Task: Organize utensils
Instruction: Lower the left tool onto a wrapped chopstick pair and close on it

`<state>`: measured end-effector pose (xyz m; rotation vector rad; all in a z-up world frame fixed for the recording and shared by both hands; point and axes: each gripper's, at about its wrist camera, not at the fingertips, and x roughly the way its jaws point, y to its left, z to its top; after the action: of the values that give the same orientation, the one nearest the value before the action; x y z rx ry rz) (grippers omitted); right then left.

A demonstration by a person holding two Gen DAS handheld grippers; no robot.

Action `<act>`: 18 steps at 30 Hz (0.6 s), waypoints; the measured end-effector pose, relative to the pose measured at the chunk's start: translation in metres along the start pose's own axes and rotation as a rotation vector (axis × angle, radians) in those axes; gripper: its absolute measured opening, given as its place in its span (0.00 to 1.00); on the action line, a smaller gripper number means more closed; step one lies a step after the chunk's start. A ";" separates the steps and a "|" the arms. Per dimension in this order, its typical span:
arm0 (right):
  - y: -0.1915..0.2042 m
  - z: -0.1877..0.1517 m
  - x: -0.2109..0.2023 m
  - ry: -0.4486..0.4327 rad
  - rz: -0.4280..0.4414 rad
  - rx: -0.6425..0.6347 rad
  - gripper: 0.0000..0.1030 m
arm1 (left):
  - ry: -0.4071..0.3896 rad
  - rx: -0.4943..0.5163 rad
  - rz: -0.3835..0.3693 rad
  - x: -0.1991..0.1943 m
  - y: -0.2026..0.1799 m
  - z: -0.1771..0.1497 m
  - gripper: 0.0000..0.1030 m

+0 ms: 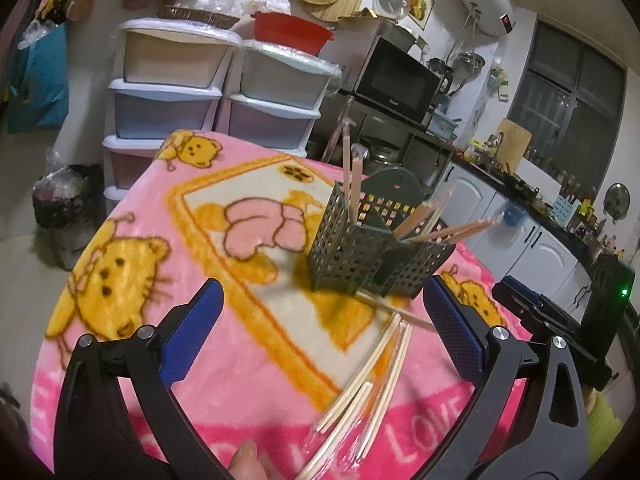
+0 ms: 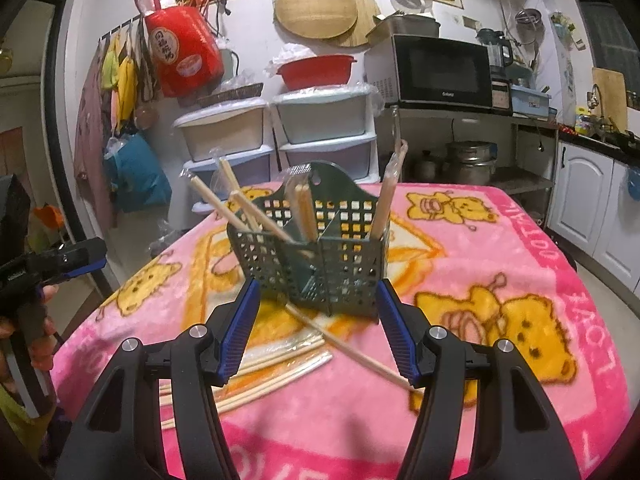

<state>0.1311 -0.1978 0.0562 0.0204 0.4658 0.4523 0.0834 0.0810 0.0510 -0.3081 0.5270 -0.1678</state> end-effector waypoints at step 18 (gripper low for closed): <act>0.031 -0.027 0.031 0.182 0.132 -0.053 0.47 | 0.188 0.030 -0.013 0.015 0.012 -0.049 0.65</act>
<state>0.1314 -0.1593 0.0227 -0.0413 0.6335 0.5990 0.0716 0.0767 0.0002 -0.2678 0.7083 -0.2190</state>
